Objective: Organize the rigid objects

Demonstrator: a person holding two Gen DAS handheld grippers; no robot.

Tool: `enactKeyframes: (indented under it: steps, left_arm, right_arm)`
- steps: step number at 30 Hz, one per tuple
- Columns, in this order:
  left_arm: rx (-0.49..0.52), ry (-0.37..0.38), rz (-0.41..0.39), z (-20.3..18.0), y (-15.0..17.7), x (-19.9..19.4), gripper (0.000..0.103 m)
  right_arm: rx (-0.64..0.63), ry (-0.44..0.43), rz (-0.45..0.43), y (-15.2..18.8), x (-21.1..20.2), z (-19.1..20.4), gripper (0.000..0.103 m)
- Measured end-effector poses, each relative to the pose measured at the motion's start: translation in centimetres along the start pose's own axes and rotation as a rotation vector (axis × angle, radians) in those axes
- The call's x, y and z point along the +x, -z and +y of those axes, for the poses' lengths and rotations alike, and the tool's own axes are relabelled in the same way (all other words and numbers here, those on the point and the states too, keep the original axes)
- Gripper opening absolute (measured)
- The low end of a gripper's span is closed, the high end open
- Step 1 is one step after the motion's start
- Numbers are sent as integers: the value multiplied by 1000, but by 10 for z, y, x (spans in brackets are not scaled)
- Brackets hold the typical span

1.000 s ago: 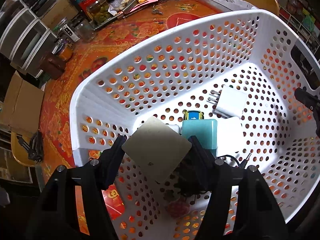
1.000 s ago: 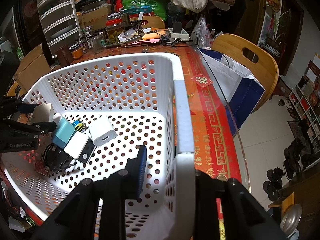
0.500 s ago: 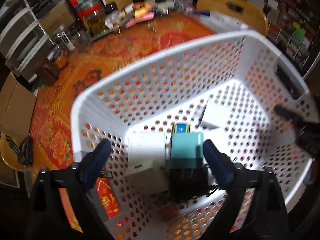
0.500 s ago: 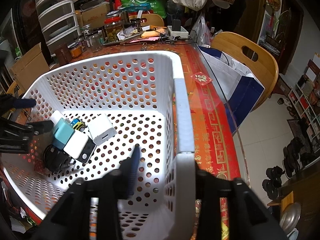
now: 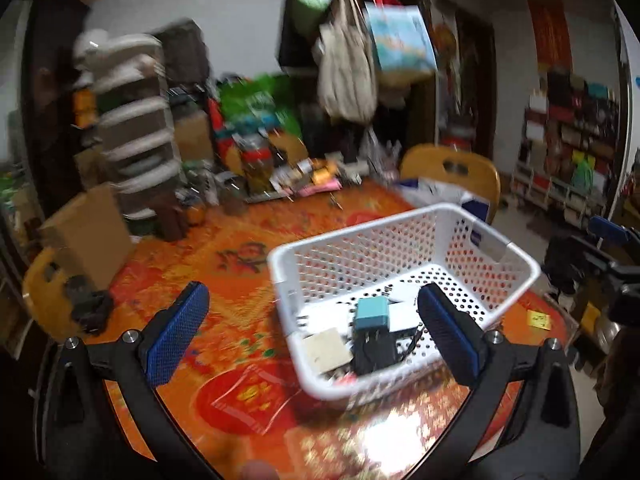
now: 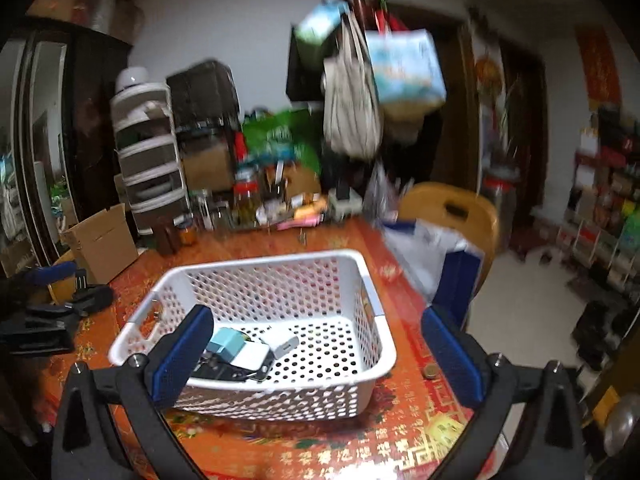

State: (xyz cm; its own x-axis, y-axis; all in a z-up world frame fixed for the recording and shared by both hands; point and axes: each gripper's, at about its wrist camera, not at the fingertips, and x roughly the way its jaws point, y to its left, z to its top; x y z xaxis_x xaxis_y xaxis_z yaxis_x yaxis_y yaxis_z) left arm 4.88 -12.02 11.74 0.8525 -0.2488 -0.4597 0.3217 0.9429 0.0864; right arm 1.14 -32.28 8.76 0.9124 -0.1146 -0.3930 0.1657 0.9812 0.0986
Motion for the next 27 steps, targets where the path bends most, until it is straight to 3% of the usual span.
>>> enactKeyframes:
  steps: [5,9,13,22,27]
  left_arm:
    - [-49,-141,-100,22,34,-103,103]
    - [-51,-131,-102,23,62,-139,103]
    - [-54,-73,-40,15,73,-133,103]
    - [-49,-58,44,0,79,-80,103]
    - [-52,-58,62,-1,81,-70,103]
  right_arm:
    - [-52,-69,-18,22,-72,45,103]
    - [-46,-111,58,42,-88,59,103]
    - [-22,-108,141,55,-80,60,103]
    - [-10,-105,162,61,-69,52,103]
    - [-8,-102,152,58,-70,48,103]
